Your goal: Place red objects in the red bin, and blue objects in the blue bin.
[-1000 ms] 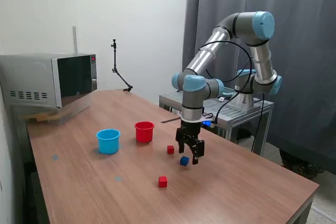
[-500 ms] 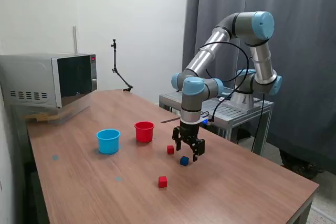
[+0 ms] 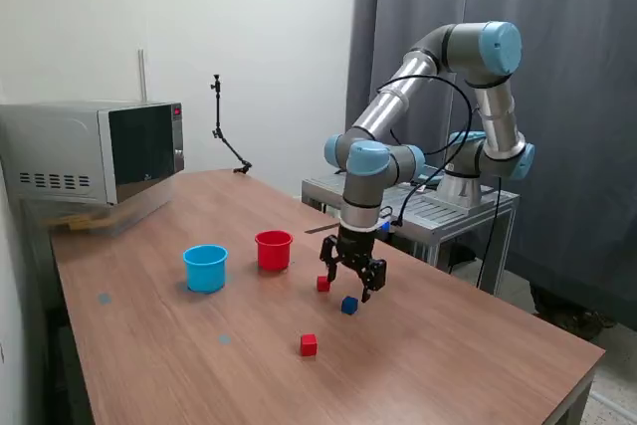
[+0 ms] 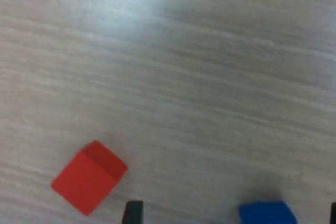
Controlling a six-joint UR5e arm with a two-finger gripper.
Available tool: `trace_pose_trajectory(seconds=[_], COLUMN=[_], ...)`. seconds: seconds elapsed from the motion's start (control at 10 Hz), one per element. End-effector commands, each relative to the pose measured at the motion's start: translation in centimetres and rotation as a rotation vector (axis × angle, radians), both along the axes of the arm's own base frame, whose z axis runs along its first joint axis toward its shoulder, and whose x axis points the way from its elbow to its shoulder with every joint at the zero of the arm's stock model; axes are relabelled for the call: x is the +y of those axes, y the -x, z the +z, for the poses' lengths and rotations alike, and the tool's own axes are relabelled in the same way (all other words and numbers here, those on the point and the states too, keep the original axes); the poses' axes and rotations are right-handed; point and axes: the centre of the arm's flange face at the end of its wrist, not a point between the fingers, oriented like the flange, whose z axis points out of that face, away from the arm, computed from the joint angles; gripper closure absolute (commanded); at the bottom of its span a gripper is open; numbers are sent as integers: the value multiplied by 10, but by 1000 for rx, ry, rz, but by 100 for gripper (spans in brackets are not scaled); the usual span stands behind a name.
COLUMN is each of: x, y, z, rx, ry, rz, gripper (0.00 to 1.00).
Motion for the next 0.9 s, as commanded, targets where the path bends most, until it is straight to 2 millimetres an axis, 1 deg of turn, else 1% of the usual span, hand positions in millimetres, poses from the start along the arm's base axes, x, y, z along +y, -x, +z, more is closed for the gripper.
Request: trace_pose_trajectory(seconds=[0.0, 0.1, 0.2, 0.4, 0.6, 0.8], x=[-12, -29, -35, -36, -34, -24], y=[7, 7, 6, 7, 6, 8], z=[11, 13, 15, 15, 6, 2], rx=[26, 29, 31, 31, 17, 10], ry=[32, 86, 107, 124, 117, 112], rz=[3, 17, 23, 32, 38, 39], gripper=[0, 0, 0, 0, 0, 0])
